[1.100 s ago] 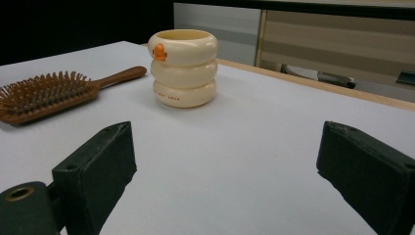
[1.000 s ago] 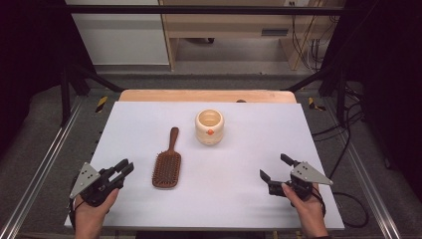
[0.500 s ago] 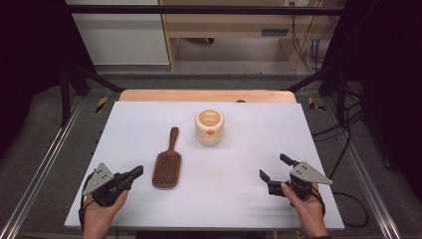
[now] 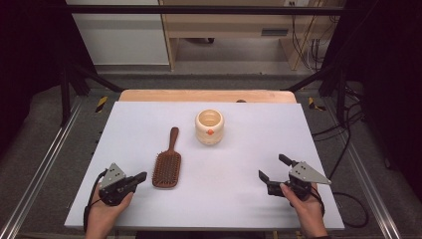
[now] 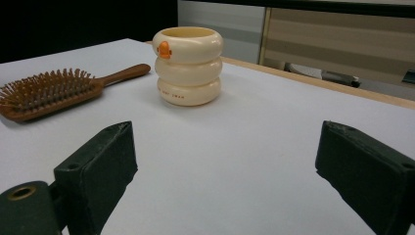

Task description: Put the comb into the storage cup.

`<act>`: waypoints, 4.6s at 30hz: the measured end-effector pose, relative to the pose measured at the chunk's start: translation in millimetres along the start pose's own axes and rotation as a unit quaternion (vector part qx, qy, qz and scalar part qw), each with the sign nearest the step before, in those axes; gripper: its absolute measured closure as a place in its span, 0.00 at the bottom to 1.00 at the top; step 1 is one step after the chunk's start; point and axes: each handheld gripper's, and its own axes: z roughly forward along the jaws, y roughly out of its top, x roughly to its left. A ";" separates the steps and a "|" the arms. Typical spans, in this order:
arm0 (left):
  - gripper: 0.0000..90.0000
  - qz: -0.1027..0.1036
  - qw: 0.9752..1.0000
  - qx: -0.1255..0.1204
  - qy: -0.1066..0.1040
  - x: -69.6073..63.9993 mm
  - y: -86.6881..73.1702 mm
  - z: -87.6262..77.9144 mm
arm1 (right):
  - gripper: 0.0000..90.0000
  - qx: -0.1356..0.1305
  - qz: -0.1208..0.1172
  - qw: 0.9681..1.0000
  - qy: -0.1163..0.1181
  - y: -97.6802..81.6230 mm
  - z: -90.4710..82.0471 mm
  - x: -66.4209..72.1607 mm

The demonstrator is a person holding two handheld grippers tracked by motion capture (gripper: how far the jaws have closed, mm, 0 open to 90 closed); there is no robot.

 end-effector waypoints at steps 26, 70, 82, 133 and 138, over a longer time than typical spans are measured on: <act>1.00 -0.015 0.998 0.060 0.007 7.8 -5.9 22.3 | 0.09 0.005 0.000 1.000 0.000 -1.5 1.2 0.7; 1.00 0.063 0.993 0.091 -0.042 -39.9 3.2 49.2 | 0.09 0.003 -0.002 1.000 0.004 -0.4 1.0 0.6; 1.00 0.089 0.992 0.084 -0.037 -56.0 18.2 72.9 | 0.09 -0.002 0.005 1.000 0.005 -0.1 -0.7 -0.6; 1.00 0.064 0.993 0.096 0.017 -55.4 61.2 130.1 | 0.09 -0.008 0.013 1.000 0.007 0.0 -2.7 -2.7; 1.00 0.054 0.994 0.096 0.021 -53.9 62.1 132.3 | 0.09 -0.007 0.012 1.000 0.007 -0.1 -2.6 -2.8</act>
